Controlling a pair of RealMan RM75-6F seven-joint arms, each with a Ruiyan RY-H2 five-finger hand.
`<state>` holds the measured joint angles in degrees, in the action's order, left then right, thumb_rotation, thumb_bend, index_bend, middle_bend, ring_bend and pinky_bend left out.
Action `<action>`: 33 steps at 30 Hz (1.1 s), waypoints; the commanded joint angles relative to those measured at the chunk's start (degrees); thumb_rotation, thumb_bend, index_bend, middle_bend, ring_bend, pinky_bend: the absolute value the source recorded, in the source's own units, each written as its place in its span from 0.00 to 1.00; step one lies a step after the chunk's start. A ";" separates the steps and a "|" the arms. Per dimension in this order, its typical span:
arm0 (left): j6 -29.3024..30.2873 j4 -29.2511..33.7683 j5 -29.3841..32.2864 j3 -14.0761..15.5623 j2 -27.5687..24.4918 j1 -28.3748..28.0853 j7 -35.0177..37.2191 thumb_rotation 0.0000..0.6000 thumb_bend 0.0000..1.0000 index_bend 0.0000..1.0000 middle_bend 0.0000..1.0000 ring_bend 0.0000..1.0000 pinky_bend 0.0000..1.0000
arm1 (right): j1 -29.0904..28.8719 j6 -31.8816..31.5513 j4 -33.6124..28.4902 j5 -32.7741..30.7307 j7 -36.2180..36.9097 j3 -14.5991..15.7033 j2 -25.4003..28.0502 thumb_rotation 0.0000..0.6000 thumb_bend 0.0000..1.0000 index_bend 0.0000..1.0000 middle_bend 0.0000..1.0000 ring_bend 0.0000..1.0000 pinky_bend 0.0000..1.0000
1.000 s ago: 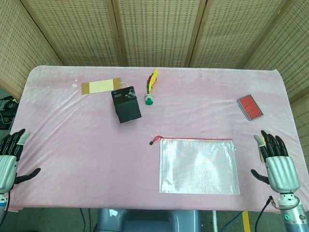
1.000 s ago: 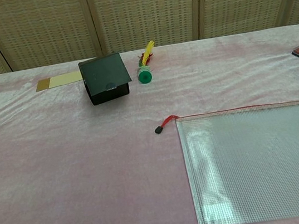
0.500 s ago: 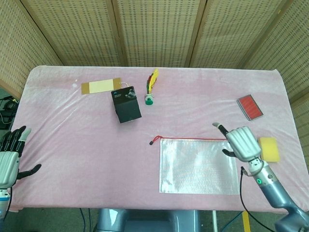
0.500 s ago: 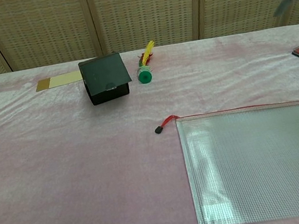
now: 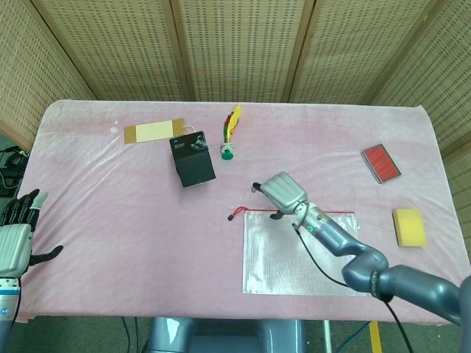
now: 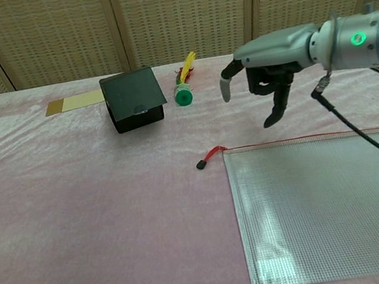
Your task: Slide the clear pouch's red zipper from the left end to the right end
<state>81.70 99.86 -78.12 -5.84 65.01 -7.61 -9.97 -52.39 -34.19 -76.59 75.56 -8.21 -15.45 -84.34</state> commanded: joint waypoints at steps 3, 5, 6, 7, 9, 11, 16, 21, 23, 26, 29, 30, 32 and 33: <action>0.21 -0.04 0.46 -0.26 -0.09 0.00 0.22 1.00 0.00 0.00 0.00 0.00 0.00 | -4.64 3.94 5.63 -5.86 -1.62 -0.16 -7.00 1.00 0.37 0.39 0.98 0.96 1.00; 0.07 -0.17 0.97 -0.41 -0.13 -0.04 0.43 1.00 0.00 0.00 0.00 0.00 0.00 | -5.78 4.56 7.42 -7.00 -2.36 0.36 -8.71 1.00 0.38 0.39 0.98 0.96 1.00; -0.02 -0.19 1.12 -0.44 -0.17 -0.07 0.55 1.00 0.00 0.00 0.00 0.00 0.00 | -6.18 4.72 8.21 -7.52 -2.63 0.55 -9.38 1.00 0.38 0.40 0.98 0.96 1.00; -0.09 -0.24 1.20 -0.47 -0.21 -0.12 0.64 1.00 0.00 0.00 0.00 0.00 0.00 | -6.60 4.78 9.05 -8.12 -2.90 0.75 -10.07 1.00 0.38 0.40 0.98 0.96 1.00; -0.11 -0.28 1.25 -0.51 -0.22 -0.17 0.67 1.00 0.00 0.00 0.00 0.00 0.00 | -6.88 4.67 9.62 -8.58 -3.05 0.91 -10.55 1.00 0.39 0.40 0.98 0.96 1.00; -0.13 -0.34 1.38 -0.57 -0.21 -0.22 0.66 1.00 0.00 0.00 0.00 0.00 0.00 | -7.10 4.45 10.11 -9.07 -3.05 1.08 -11.04 1.00 0.40 0.41 0.98 0.96 1.00; -0.55 -0.53 1.94 -0.66 -0.09 -0.51 0.54 1.00 0.00 0.00 0.00 0.00 0.00 | -7.74 4.23 12.16 -11.08 -2.83 1.61 -12.61 1.00 0.45 0.42 0.98 0.96 1.00; -0.64 -0.58 2.40 -0.84 -0.05 -0.67 0.51 1.00 0.00 0.00 0.00 0.00 0.00 | -8.09 3.30 14.00 -12.37 -3.04 2.02 -14.32 1.00 0.55 0.45 0.98 0.96 1.00; -0.55 -0.56 2.46 -0.89 -0.01 -0.71 0.44 1.00 0.00 0.00 0.00 0.00 0.00 | -8.38 3.41 14.89 -12.84 -2.98 2.21 -15.10 1.00 0.55 0.45 0.98 0.96 1.00; -0.71 -0.57 2.59 -0.85 0.00 -0.80 0.43 1.00 0.00 0.00 0.00 0.00 0.00 | -8.68 3.56 15.68 -13.17 -2.68 2.49 -16.07 1.00 0.55 0.45 0.98 0.96 1.00; -0.78 -0.69 2.81 -0.89 0.02 -0.88 0.37 1.00 0.00 0.00 0.00 0.00 0.00 | -8.92 3.35 16.36 -12.59 -2.50 3.01 -16.91 1.00 0.55 0.46 0.98 0.96 1.00; -0.77 -0.73 2.86 -0.90 0.04 -0.89 0.37 1.00 0.00 0.00 0.00 0.00 0.00 | -8.96 3.11 16.65 -12.22 -2.50 3.20 -17.17 1.00 0.55 0.46 0.98 0.96 1.00; -0.83 -0.79 3.00 -0.94 0.04 -0.94 0.46 1.00 0.00 0.00 0.00 0.00 0.00 | -8.95 2.35 17.50 -11.26 -2.29 3.57 -17.89 1.00 0.55 0.46 0.98 0.96 1.00; -0.84 -0.82 3.06 -0.95 0.03 -0.95 0.49 1.00 0.00 0.00 0.00 0.00 0.00 | -8.94 2.12 17.93 -10.88 -2.14 3.72 -18.19 1.00 0.55 0.46 0.98 0.96 1.00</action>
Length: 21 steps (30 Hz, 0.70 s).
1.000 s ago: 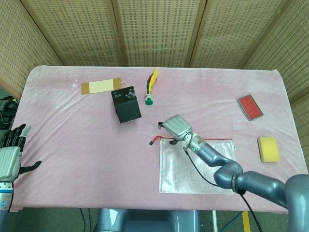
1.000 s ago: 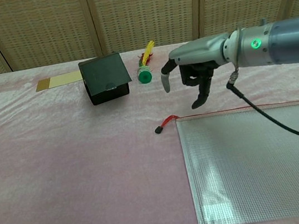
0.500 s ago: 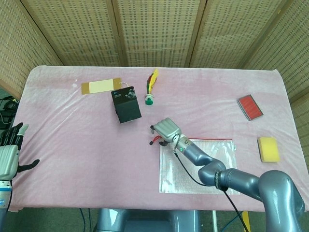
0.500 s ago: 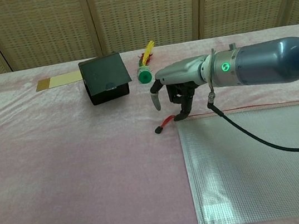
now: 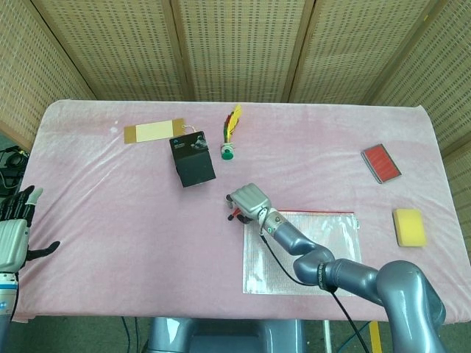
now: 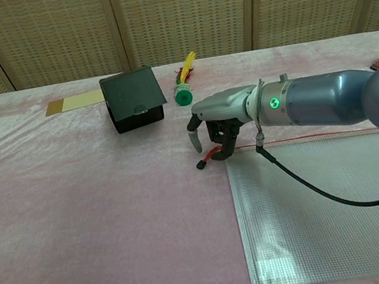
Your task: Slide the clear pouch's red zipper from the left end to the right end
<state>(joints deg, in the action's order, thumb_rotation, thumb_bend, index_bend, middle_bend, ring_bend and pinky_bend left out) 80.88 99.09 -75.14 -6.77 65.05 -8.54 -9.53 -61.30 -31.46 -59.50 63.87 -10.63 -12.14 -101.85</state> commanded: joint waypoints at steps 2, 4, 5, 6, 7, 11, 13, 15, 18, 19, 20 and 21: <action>-0.07 -0.06 0.16 -0.04 -0.05 -0.06 0.16 1.00 0.00 0.00 0.00 0.00 0.00 | -0.02 -0.99 1.74 1.64 0.65 0.75 -1.26 1.00 0.55 0.46 0.98 0.96 1.00; -0.08 -0.16 0.22 -0.06 -0.02 -0.09 0.17 1.00 0.00 0.00 0.00 0.00 0.00 | 0.01 -1.31 2.41 2.38 1.11 0.99 -1.71 1.00 0.55 0.46 0.98 0.96 1.00; -0.12 -0.19 0.26 -0.04 -0.01 -0.11 0.14 1.00 0.00 0.00 0.00 0.00 0.00 | 0.03 -1.40 2.84 2.83 1.45 1.17 -2.01 1.00 0.55 0.46 0.98 0.96 1.00; -0.15 -0.21 0.27 -0.01 0.01 -0.13 0.12 1.00 0.00 0.00 0.00 0.00 0.00 | 0.03 -1.45 3.12 3.16 1.74 1.27 -2.21 1.00 0.55 0.46 0.98 0.96 1.00; -0.17 -0.24 0.29 0.01 0.03 -0.16 0.08 1.00 0.00 0.00 0.00 0.00 0.00 | 0.03 -1.49 3.42 3.55 2.19 1.36 -2.45 1.00 0.55 0.46 0.98 0.96 1.00; -0.21 -0.27 0.43 0.01 0.12 -0.23 -0.03 1.00 0.00 0.00 0.00 0.00 0.00 | 0.01 -1.66 4.25 4.86 3.75 1.55 -3.16 1.00 0.55 0.46 0.98 0.96 1.00; -0.19 -0.30 0.49 0.01 0.15 -0.25 -0.10 1.00 0.00 0.00 0.00 0.00 0.00 | 0.03 -1.87 4.77 5.35 4.46 1.54 -3.55 1.00 0.55 0.48 0.98 0.96 1.00; -0.18 -0.33 0.54 0.00 0.18 -0.27 -0.17 1.00 0.00 0.00 0.00 0.00 0.00 | 0.00 -1.92 5.29 5.69 4.89 1.56 -3.81 1.00 0.55 0.51 0.98 0.96 1.00; -0.26 -0.38 0.66 0.01 0.22 -0.32 -0.20 1.00 0.00 0.00 0.00 0.00 0.00 | 0.11 -2.26 6.22 6.25 5.95 1.48 -4.36 1.00 0.55 0.53 0.98 0.96 1.00; -0.29 -0.40 0.71 0.01 0.23 -0.34 -0.21 1.00 0.00 0.00 0.00 0.00 0.00 | 0.18 -2.62 6.48 6.72 6.42 1.51 -4.52 1.00 0.55 0.54 0.98 0.96 1.00; -0.30 -0.35 0.69 0.00 0.24 -0.38 -0.23 1.00 0.00 0.00 0.00 0.00 0.00 | 0.23 -2.88 6.63 7.11 6.77 1.57 -4.59 1.00 0.55 0.55 0.98 0.96 1.00; -0.32 -0.29 0.74 0.00 0.22 -0.39 -0.26 1.00 0.00 0.00 0.00 0.00 0.00 | 0.28 -3.10 6.70 7.46 7.18 1.60 -4.62 1.00 0.55 0.56 0.98 0.96 1.00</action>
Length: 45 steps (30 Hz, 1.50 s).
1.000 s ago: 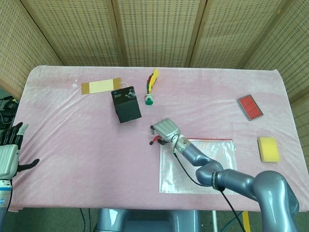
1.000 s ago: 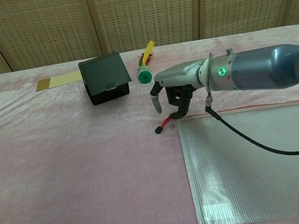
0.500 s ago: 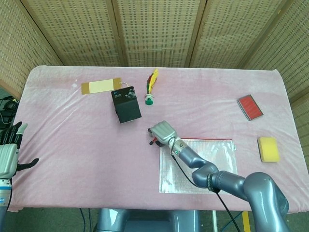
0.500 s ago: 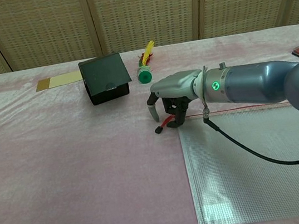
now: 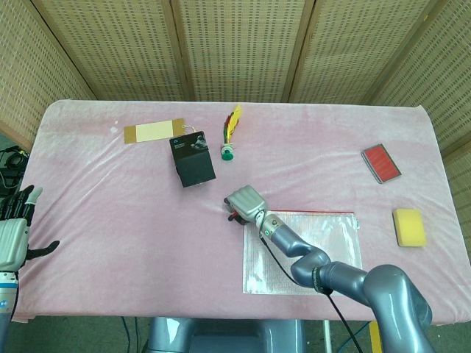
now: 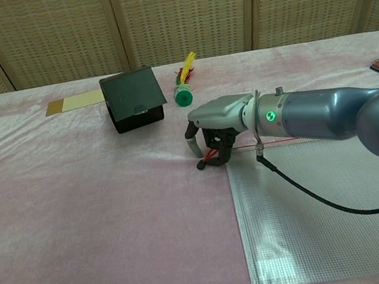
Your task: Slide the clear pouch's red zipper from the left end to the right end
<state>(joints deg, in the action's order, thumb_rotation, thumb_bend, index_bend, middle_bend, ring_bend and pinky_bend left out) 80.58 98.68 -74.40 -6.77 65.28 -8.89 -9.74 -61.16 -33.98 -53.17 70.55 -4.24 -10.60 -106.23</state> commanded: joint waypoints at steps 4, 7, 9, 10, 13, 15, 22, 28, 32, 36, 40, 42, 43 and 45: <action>-0.16 -0.05 0.11 0.02 0.06 -0.11 -0.05 1.00 0.00 0.00 0.00 0.00 0.00 | 0.23 -1.27 0.65 1.90 2.04 0.07 -0.27 1.00 0.55 0.55 0.98 0.96 1.00; -0.11 0.03 0.01 0.11 0.11 -0.13 -0.15 1.00 0.00 0.00 0.00 0.00 0.00 | 0.34 -1.74 1.06 2.25 2.82 -0.15 -0.46 1.00 0.56 0.56 0.98 0.96 1.00; -0.04 0.07 0.01 0.12 0.10 -0.11 -0.16 1.00 0.00 0.00 0.00 0.00 0.00 | 0.36 -1.80 1.24 2.41 2.95 -0.13 -0.54 1.00 0.56 0.56 0.98 0.96 1.00; 0.00 0.08 0.00 0.12 0.09 -0.11 -0.17 1.00 0.00 0.00 0.00 0.00 0.00 | 0.41 -1.90 1.30 2.52 3.04 -0.12 -0.59 1.00 0.56 0.57 0.98 0.96 1.00; 0.00 0.09 0.02 0.15 0.08 -0.11 -0.17 1.00 0.00 0.00 0.00 0.00 0.00 | 0.45 -1.93 1.34 2.72 3.18 -0.08 -0.63 1.00 0.56 0.57 0.98 0.96 1.00; -0.03 0.09 -0.05 0.22 0.09 -0.13 -0.21 1.00 0.00 0.00 0.00 0.00 0.00 | 0.43 -1.86 1.43 2.81 3.10 -0.05 -0.70 1.00 0.56 0.57 0.98 0.96 1.00; 0.01 0.12 -0.01 0.23 0.03 -0.14 -0.08 1.00 0.00 0.00 0.00 0.00 0.00 | 0.53 -2.07 1.66 3.01 3.47 -0.21 -1.06 1.00 0.58 0.61 0.98 0.96 1.00; -0.01 0.09 -0.05 0.30 0.03 -0.16 -0.09 1.00 0.00 0.00 0.00 0.00 0.00 | 0.63 -2.26 2.01 2.85 3.54 -0.48 -1.42 1.00 0.65 0.68 0.99 0.96 1.00; -0.26 0.03 0.11 0.29 0.01 -0.25 0.07 1.00 0.00 0.00 0.00 0.00 0.00 | 1.04 -4.26 1.24 4.05 5.24 -0.78 -1.15 1.00 0.66 0.72 0.99 0.96 1.00; -0.76 0.07 0.23 0.39 -0.04 -0.38 0.40 1.00 0.00 0.00 0.00 0.00 0.00 | 1.47 -6.32 -1.59 5.00 7.96 -1.72 0.29 1.00 0.67 0.72 0.99 0.96 1.00; -1.44 -0.11 0.52 0.37 -0.07 -0.64 0.82 1.00 0.00 0.00 0.00 0.00 0.00 | 1.55 -7.27 -5.32 5.05 9.55 -3.01 2.39 1.00 0.68 0.73 0.99 0.96 1.00; -1.87 -0.16 0.63 0.38 -0.17 -0.79 1.15 1.00 0.00 0.00 0.00 0.00 0.00 | 1.39 -7.55 -7.31 4.67 9.83 -3.98 3.50 1.00 0.68 0.73 0.99 0.96 1.00; -2.16 -0.23 0.68 0.35 -0.27 -0.90 1.50 1.00 0.00 0.00 0.00 0.00 0.00 | 1.10 -7.88 -9.02 4.09 10.00 -5.24 4.35 1.00 0.68 0.73 0.99 0.96 1.00; -2.58 -0.33 0.79 0.30 -0.47 -1.03 2.14 1.00 0.00 0.00 0.00 0.00 0.00 | 0.74 -7.60 -11.10 2.77 9.28 -6.49 5.45 1.00 0.68 0.73 0.99 0.96 1.00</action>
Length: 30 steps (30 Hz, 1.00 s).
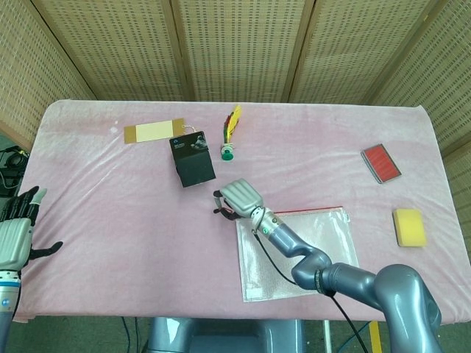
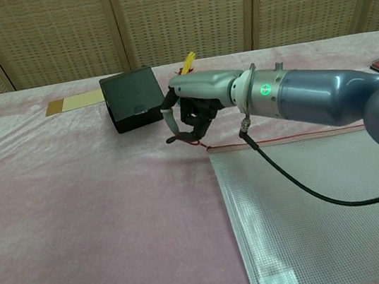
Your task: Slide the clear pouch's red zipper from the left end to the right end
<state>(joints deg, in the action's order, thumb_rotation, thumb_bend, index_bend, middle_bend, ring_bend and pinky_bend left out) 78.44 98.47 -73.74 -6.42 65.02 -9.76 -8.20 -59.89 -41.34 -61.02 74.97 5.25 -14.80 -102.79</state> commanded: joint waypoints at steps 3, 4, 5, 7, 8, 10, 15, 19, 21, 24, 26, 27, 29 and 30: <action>-1.17 -0.32 0.36 -0.10 -0.60 -0.35 1.79 1.00 0.00 0.00 0.00 0.00 0.00 | -1.22 0.17 -6.06 -4.43 -2.29 -4.21 3.22 1.00 0.68 0.73 0.99 0.96 1.00; -1.40 -0.41 0.43 -0.14 -0.76 -0.40 2.23 1.00 0.00 0.00 0.00 0.00 0.00 | -1.54 0.20 -7.02 -5.65 -3.26 -4.94 3.50 1.00 0.68 0.73 0.99 0.96 1.00; -1.55 -0.47 0.46 -0.16 -0.88 -0.44 2.56 1.00 0.00 0.00 0.00 0.00 0.00 | -1.80 0.23 -7.72 -6.65 -4.04 -5.49 3.66 1.00 0.68 0.73 0.99 0.96 1.00; -1.75 -0.59 0.47 -0.21 -1.07 -0.51 3.15 1.00 0.00 0.00 0.00 0.00 0.00 | -2.34 0.19 -8.82 -8.67 -5.74 -6.43 3.82 1.00 0.68 0.73 0.99 0.96 1.00; -1.97 -0.65 0.53 -0.22 -1.21 -0.55 3.56 1.00 0.00 0.00 0.00 0.00 0.00 | -2.94 0.05 -9.42 -9.98 -7.03 -7.19 3.81 1.00 0.68 0.73 0.99 0.96 1.00; -2.44 -0.75 0.65 -0.24 -1.44 -0.69 4.18 1.00 0.00 0.00 0.00 0.00 0.00 | -4.34 -0.19 -9.77 -12.34 -9.81 -8.38 3.51 1.00 0.68 0.73 0.99 0.96 1.00; -3.07 -0.99 0.69 -0.22 -1.71 -0.90 5.15 1.00 0.00 0.00 0.00 0.00 0.00 | -6.55 -0.64 -10.63 -16.61 -13.61 -10.15 2.98 1.00 0.69 0.73 0.99 0.96 1.00; -4.33 -1.64 0.86 -0.29 -1.57 -1.48 6.37 1.00 0.00 0.00 0.00 0.00 0.00 | -7.56 -1.99 -12.55 -19.66 -16.22 -10.91 3.04 1.00 0.69 0.73 0.99 0.96 1.00; -5.19 -1.80 0.77 -0.53 -1.32 -2.16 6.90 1.00 0.00 0.00 0.00 0.00 0.00 | -7.73 -2.70 -13.38 -21.19 -17.29 -10.93 3.12 1.00 0.69 0.73 0.99 0.96 1.00; -6.63 -2.11 0.52 -1.29 -0.73 -3.49 8.70 1.00 0.00 0.00 0.01 0.00 0.00 | -8.03 -3.57 -14.03 -22.70 -18.98 -10.61 3.23 1.00 0.69 0.73 0.99 0.96 1.00; -7.99 -2.10 0.33 -2.23 -0.19 -4.79 10.98 1.00 0.00 0.00 0.13 0.09 0.06 | -8.19 -4.28 -14.38 -23.60 -19.92 -10.45 3.18 1.00 0.69 0.73 0.99 0.96 1.00; -9.00 -2.02 0.13 -2.67 -0.01 -5.59 12.46 1.00 0.00 0.00 0.27 0.20 0.16 | -8.26 -4.66 -14.58 -24.07 -20.37 -10.39 3.11 1.00 0.69 0.73 0.99 0.96 1.00; -11.05 -1.97 -0.28 -3.63 0.44 -7.28 15.55 1.00 0.00 0.00 0.54 0.45 0.44 | -8.39 -5.35 -14.97 -24.92 -21.37 -10.17 3.06 1.00 0.69 0.73 0.99 0.96 1.00; -11.73 -1.99 -0.31 -3.93 0.62 -7.83 16.44 1.00 0.00 0.01 0.69 0.59 0.61 | -8.44 -5.61 -15.10 -25.14 -21.74 -10.07 3.05 1.00 0.69 0.73 0.99 0.96 1.00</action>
<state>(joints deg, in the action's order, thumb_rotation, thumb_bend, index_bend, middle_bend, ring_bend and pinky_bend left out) 68.98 96.48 -73.59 -9.10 64.95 -15.62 5.34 -68.20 -46.58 -75.85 50.17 -16.03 -25.06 -99.70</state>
